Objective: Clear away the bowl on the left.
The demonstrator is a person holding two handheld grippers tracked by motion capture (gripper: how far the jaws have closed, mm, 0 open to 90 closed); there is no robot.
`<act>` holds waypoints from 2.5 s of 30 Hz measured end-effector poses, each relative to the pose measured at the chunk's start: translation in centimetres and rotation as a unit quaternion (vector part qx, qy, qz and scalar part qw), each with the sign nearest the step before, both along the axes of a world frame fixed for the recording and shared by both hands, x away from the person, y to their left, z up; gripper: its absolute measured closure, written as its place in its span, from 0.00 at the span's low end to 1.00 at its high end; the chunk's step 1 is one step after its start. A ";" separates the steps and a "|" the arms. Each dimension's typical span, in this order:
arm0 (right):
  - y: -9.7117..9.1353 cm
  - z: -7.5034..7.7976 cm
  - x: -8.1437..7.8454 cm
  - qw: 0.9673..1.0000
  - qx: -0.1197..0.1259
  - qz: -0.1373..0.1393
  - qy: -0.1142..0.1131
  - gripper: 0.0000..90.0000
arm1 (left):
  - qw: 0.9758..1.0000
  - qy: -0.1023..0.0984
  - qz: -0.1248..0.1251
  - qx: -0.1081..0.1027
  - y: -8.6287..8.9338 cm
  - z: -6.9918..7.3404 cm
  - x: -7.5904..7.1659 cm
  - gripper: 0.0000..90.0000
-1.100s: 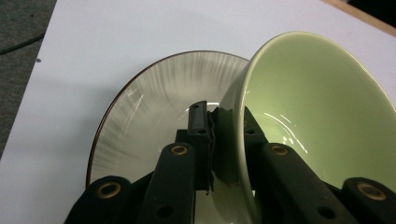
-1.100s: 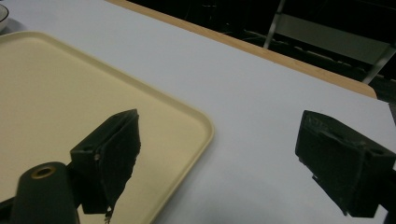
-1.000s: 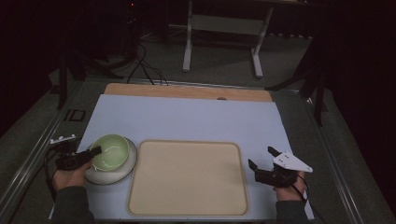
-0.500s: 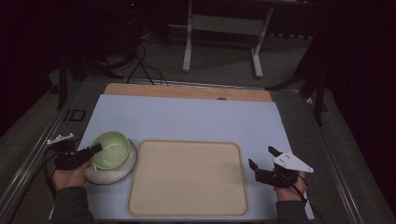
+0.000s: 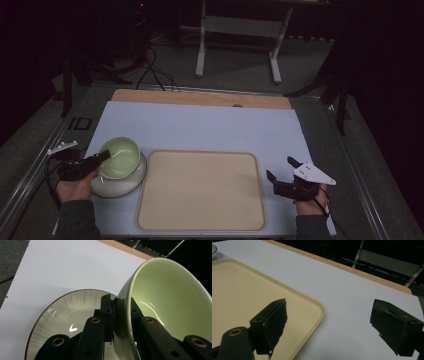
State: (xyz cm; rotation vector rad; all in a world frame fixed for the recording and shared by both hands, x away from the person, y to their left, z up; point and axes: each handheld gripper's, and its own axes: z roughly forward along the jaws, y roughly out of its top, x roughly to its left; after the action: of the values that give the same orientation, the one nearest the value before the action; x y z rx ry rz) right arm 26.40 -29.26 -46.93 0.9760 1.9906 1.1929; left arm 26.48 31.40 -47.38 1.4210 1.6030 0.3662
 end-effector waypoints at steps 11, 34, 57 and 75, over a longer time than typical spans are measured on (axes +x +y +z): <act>0.0 0.0 0.0 1.000 0.000 0.000 -0.001 0.15 | 1.000 -0.018 -0.005 0.002 -0.6 1.0 -0.2 0.91; -0.1 0.0 0.0 1.000 0.000 0.000 -0.002 0.15 | 0.999 -0.038 -0.027 0.002 -2.2 2.2 -0.2 0.91; -0.1 0.0 0.0 1.000 0.000 -0.001 -0.004 0.15 | 0.998 -0.043 -0.042 0.002 -3.6 2.5 0.0 0.91; -0.1 0.0 0.0 1.000 0.000 -0.001 -0.005 0.15 | 0.998 -0.044 -0.054 0.010 -4.9 2.5 0.2 0.91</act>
State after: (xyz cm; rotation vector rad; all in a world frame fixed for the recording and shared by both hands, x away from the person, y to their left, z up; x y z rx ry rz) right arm 26.39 -29.35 -46.88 0.9710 1.9820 1.1948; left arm 26.68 26.50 -44.84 1.4782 1.4489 0.3772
